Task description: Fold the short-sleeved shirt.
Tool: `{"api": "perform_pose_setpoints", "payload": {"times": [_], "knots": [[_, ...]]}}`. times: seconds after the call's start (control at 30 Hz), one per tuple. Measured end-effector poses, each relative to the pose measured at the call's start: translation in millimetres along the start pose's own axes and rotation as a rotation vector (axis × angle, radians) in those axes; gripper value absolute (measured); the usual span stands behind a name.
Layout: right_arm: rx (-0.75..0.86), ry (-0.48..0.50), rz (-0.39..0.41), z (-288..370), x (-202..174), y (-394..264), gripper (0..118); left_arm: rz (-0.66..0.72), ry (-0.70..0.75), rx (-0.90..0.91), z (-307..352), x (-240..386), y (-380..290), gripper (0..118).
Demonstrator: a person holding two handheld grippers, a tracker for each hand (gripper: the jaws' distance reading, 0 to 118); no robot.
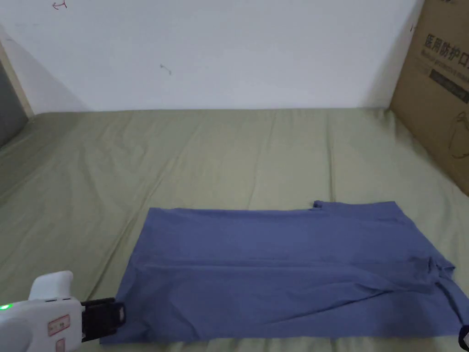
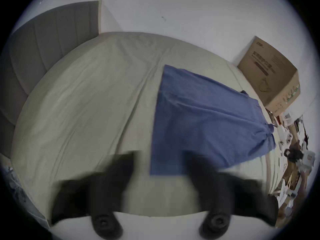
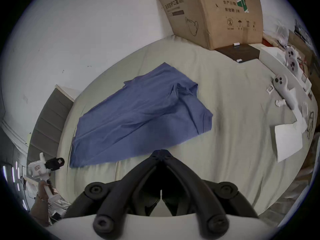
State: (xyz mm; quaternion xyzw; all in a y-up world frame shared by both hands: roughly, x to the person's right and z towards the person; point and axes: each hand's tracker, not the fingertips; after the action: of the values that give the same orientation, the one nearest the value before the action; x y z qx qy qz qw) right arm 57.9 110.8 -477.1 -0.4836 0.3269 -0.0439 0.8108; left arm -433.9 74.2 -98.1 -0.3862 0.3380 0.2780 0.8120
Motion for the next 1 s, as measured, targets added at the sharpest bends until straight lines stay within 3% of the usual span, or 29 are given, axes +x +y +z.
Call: {"api": "perform_pose_setpoints", "payload": {"times": [0.2,0.23,0.3,0.33,0.4,0.43,0.47,0.5,0.53,0.57,0.6,0.63,0.77,0.83,0.87,0.9,0.93,0.97,1.0], "knots": [[-0.016,-0.009,-0.026,-5.0,7.0,7.9,0,-0.051,0.079,-0.182,-65.1,-7.2,-4.2,109],[-0.015,-0.019,-0.024,-6.8,9.9,10.6,0,-0.12,0.104,-0.141,-64.2,-2.0,-4.4,108],[-0.009,-0.049,-0.007,-9.8,14.1,17.9,0,-0.126,0.091,-0.1,-42.1,15.0,-7.3,103],[0.0,-0.063,0.009,-12.5,17.3,23.0,0,-0.122,0.071,-0.075,-33.4,19.4,-5.9,88],[0.03,-0.093,0.045,-19.4,23.2,33.5,0,-0.114,-0.013,-0.042,-18.0,25.5,-0.7,13],[0.043,-0.107,0.059,-22.8,26.1,39.1,0,-0.106,-0.058,-0.045,-11.6,25.9,4.7,0],[0.052,-0.112,0.056,-27.9,29.3,45.3,0,-0.092,-0.083,-0.038,-6.3,27.7,9.3,0],[0.051,-0.111,0.051,-33.3,32.5,51.8,15,-0.103,-0.068,-0.03,-2.2,29.0,13.9,0],[0.048,-0.115,0.044,-41.5,36.5,60.0,49,-0.109,-0.051,-0.019,7.4,34.5,14.4,0],[0.01,-0.136,0.019,-51.5,40.2,66.6,102,-0.121,-0.04,-0.008,10.9,36.6,17.4,0],[-0.029,-0.151,0.004,-61.8,43.6,71.1,118,-0.13,-0.036,-0.008,12.3,37.4,19.8,0],[-0.009,-0.151,-0.001,-70.4,43.8,79.9,115,-0.136,-0.03,-0.006,13.0,37.9,21.7,0],[-0.232,-0.201,-0.079,-116.8,73.2,88.0,111,-0.126,-0.014,-0.017,9.7,29.9,23.9,0],[-0.284,-0.239,-0.011,-122.0,66.2,79.1,84,-0.121,-0.014,-0.027,7.6,29.4,22.7,0],[-0.273,-0.328,0.091,-118.6,59.0,75.4,71,-0.116,-0.015,-0.034,6.2,28.7,21.5,0],[-0.256,-0.317,0.156,-113.4,55.2,73.7,63,-0.11,-0.018,-0.04,5.5,28.5,20.6,0],[-0.25,-0.264,0.176,-106.3,53.0,73.5,44,-0.111,-0.015,-0.044,3.7,27.7,19.9,0],[-0.263,-0.229,0.192,-96.5,47.7,71.0,11,-0.111,-0.015,-0.047,3.7,27.0,19.4,0],[-0.276,-0.182,0.177,-90.3,45.9,70.0,9,-0.11,-0.017,-0.049,4.1,26.3,19.1,0]]}}
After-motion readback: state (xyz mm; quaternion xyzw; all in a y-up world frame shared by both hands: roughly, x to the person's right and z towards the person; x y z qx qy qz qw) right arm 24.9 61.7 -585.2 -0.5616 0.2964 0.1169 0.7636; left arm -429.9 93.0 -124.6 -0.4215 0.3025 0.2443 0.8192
